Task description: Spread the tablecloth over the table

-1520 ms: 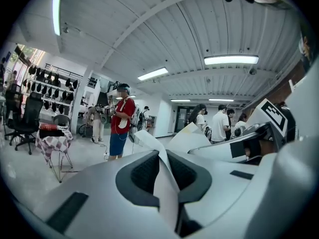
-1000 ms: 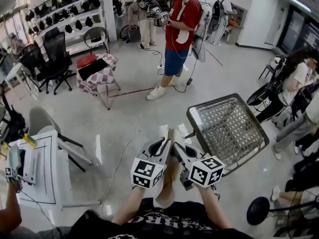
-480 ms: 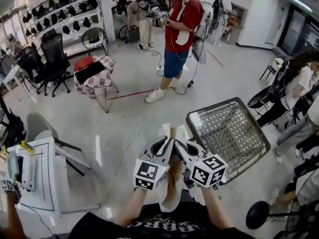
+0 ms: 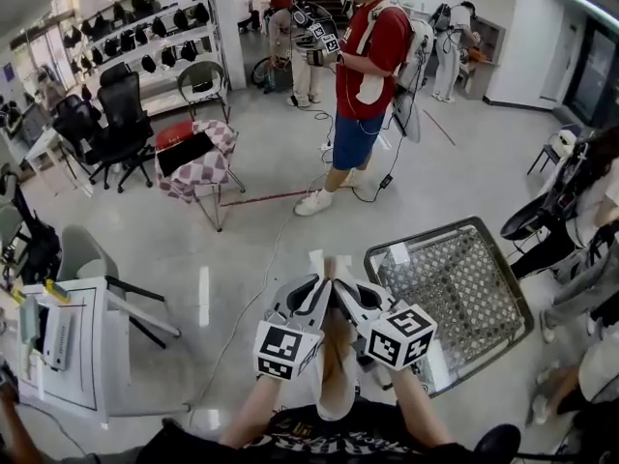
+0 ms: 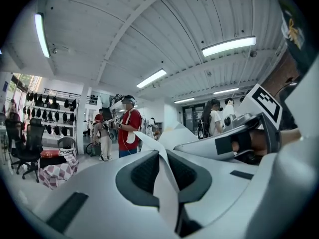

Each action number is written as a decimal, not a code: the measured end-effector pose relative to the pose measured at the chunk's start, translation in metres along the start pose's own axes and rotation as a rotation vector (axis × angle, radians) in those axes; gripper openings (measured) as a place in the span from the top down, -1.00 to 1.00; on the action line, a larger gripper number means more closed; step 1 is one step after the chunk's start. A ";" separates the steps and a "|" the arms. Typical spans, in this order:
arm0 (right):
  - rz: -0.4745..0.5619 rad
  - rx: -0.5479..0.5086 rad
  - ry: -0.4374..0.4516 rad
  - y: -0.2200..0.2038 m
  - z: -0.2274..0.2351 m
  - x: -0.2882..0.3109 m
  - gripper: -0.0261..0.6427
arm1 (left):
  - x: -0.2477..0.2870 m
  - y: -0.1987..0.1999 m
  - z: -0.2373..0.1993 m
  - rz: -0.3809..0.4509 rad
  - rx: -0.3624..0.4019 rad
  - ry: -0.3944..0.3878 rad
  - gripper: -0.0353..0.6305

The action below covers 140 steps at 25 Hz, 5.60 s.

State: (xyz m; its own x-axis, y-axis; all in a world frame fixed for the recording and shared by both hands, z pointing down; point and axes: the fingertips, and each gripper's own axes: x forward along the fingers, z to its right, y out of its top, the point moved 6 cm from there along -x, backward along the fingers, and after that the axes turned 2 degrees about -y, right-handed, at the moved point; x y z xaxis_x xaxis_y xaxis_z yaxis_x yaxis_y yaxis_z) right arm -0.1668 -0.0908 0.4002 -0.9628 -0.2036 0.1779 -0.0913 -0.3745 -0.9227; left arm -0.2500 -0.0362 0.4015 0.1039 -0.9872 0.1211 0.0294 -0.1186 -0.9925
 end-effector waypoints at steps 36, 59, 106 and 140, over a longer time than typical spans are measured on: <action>0.356 0.079 -0.359 0.142 0.328 -0.026 0.87 | 0.340 0.097 -0.003 0.133 0.226 -0.253 0.75; 0.609 0.007 -1.145 0.161 0.392 -0.279 0.87 | 0.462 0.094 0.157 0.241 0.268 -0.816 0.76; 0.751 0.367 -1.504 -0.046 0.278 -0.546 0.87 | 0.373 -0.002 0.351 -0.079 0.282 -0.922 0.79; 0.296 0.660 -1.539 -0.267 0.176 -0.525 0.84 | 0.157 -0.186 0.203 -0.523 -0.077 -0.481 0.84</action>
State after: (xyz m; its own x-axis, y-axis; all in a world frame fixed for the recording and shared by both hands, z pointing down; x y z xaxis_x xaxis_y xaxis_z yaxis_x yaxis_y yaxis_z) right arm 0.4076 -0.0433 0.6137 0.2293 -0.8051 0.5470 0.5283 -0.3691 -0.7647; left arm -0.0377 -0.1471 0.6080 0.5231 -0.6442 0.5581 0.1270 -0.5886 -0.7984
